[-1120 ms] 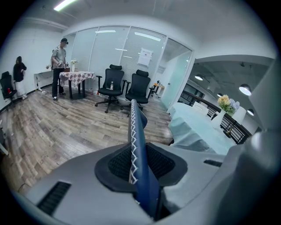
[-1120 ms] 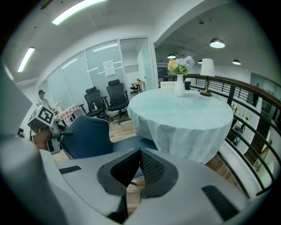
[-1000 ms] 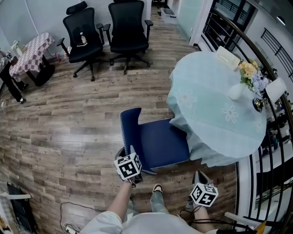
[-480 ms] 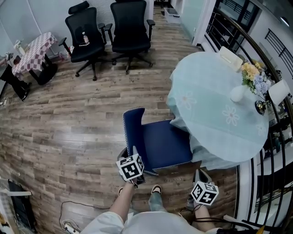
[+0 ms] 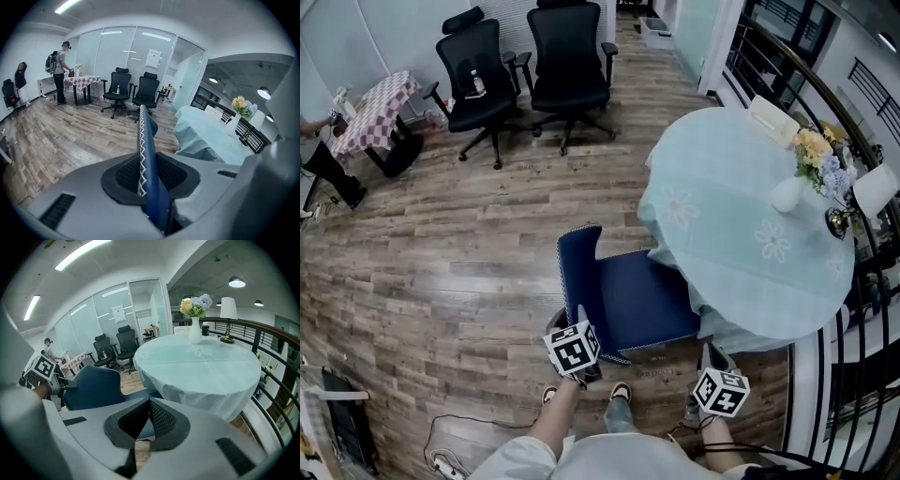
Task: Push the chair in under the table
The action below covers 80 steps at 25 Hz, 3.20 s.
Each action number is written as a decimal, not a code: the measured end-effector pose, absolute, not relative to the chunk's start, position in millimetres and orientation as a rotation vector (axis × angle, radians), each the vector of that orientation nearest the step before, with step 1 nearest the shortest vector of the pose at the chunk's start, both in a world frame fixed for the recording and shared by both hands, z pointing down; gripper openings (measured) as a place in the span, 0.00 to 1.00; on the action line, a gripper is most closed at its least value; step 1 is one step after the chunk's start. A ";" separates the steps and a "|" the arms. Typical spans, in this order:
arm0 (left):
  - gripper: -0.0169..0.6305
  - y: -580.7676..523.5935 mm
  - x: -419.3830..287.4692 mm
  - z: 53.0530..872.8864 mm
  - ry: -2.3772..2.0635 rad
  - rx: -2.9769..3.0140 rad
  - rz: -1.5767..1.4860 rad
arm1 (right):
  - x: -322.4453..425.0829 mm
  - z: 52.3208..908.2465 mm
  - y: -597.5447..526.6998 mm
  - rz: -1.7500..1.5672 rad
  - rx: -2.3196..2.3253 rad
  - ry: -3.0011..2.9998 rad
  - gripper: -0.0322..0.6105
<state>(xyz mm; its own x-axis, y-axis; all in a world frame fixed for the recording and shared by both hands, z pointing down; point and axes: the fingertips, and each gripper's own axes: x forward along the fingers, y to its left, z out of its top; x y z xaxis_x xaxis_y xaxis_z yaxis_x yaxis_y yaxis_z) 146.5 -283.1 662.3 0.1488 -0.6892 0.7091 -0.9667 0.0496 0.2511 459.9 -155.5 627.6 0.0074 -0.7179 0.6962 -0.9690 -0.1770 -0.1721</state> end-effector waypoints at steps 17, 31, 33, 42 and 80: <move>0.17 -281.4 150.2 663.6 -1.622 1.693 0.535 | 469.9 629.6 -174.1 0.977 1.909 -1.784 0.08; 0.22 -280.7 146.5 662.1 -1.490 1.777 0.588 | 458.9 605.8 -177.4 0.946 1.964 -1.792 0.08; 0.22 -278.6 145.8 658.6 -1.481 1.789 0.588 | 455.7 603.8 -175.9 0.946 1.971 -1.794 0.08; 0.23 -282.3 124.1 619.8 -1.542 1.857 0.527 | 427.3 595.6 -185.7 0.935 1.972 -1.836 0.08; 0.03 -202.6 60.8 536.9 -1.328 2.254 0.460 | 257.8 558.2 -138.0 0.858 2.034 -1.926 0.08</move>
<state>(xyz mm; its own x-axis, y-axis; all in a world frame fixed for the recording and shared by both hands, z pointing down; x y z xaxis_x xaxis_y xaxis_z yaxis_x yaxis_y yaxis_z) 60.8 -202.6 536.9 0.4727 -0.7186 0.5101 -0.8801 -0.4136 0.2330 257.8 -138.0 558.2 -0.0243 -0.8410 0.5406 -0.9643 -0.1230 -0.2346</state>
